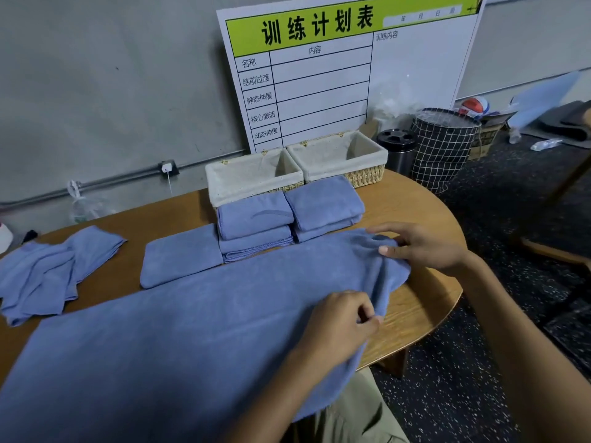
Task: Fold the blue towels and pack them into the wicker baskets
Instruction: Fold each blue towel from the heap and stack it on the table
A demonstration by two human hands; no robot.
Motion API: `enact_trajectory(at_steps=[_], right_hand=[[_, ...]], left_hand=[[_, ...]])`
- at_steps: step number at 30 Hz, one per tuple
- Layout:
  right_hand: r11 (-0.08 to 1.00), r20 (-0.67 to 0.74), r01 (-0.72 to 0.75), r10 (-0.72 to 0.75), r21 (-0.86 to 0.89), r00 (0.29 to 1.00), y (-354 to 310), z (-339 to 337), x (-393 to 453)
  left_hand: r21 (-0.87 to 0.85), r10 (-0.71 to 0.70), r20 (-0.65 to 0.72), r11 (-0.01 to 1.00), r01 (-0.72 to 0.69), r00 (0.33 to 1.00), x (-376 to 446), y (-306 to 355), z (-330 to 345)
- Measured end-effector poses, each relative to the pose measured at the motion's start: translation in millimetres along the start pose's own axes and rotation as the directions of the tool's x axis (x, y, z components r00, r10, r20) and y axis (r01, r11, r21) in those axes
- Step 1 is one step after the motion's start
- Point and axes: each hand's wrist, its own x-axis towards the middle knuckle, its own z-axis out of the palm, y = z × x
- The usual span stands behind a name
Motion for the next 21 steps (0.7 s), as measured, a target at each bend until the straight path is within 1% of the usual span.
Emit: enact_trajectory(at_steps=[2, 4, 5, 6, 7, 8, 10, 11, 13, 14, 16, 17, 18, 19, 21], right_hand=[[0.998, -0.035, 0.041, -0.039, 0.054, 0.999, -6, -2, 1], [0.992, -0.085, 0.087, -0.079, 0.096, 0.993, -17, -3, 1], [0.988, -0.113, 0.102, -0.09, 0.113, 0.99, -21, -4, 3], [0.989, -0.134, 0.104, -0.09, 0.102, 0.987, -24, -5, 6], [0.995, -0.139, 0.082, -0.075, 0.048, 0.987, -23, -6, 11], [0.998, -0.125, 0.053, -0.057, -0.04, 0.991, -21, -6, 15], [0.98, -0.083, 0.003, -0.02, -0.197, 0.996, -17, -6, 22], [0.975, -0.08, -0.005, -0.013, -0.222, 0.997, -14, -6, 24], [0.977, -0.112, -0.014, -0.01, -0.211, 0.994, -8, -5, 27], [0.973, -0.119, -0.023, -0.004, -0.228, 0.993, -7, -4, 27], [0.917, -0.107, -0.09, 0.052, -0.389, 0.993, 1, -3, 30], [0.871, -0.098, -0.133, 0.098, -0.473, 0.99, 7, -3, 30], [0.842, -0.093, -0.172, 0.145, -0.512, 0.985, 10, -4, 29], [0.833, -0.084, -0.202, 0.186, -0.515, 0.979, 11, -6, 27], [0.822, -0.048, -0.263, 0.277, -0.506, 0.96, 8, -14, 23]], left_hand=[[-0.215, -0.068, 0.02, 0.974, 0.071, 0.997, 4, -4, -3], [-0.453, -0.113, -0.021, 0.887, 0.092, 0.993, 7, -13, -6], [-0.521, -0.133, -0.049, 0.849, 0.089, 0.99, 9, -20, -8], [-0.543, -0.136, -0.084, 0.837, 0.069, 0.987, 10, -25, -10], [-0.509, -0.122, -0.13, 0.86, 0.04, 0.984, 11, -31, -10], [-0.421, -0.09, -0.178, 0.907, 0.007, 0.98, 10, -36, -9], [-0.177, 0.002, -0.248, 0.983, -0.047, 0.969, 5, -41, -4], [-0.08, 0.051, -0.263, 0.994, -0.075, 0.963, 3, -41, -1], [0.064, 0.128, -0.251, 0.991, -0.115, 0.96, 0, -38, 1], [0.169, 0.159, -0.239, 0.978, -0.121, 0.958, -1, -36, 3], [0.372, 0.196, -0.205, 0.922, -0.108, 0.959, -2, -34, 6], [0.43, 0.209, -0.183, 0.896, -0.113, 0.961, -4, -32, 7], [0.463, 0.219, -0.153, 0.877, -0.126, 0.964, -5, -29, 8], [0.477, 0.226, -0.12, 0.867, -0.144, 0.967, -7, -25, 10], [0.457, 0.242, -0.065, 0.87, -0.187, 0.968, -12, -18, 13]])
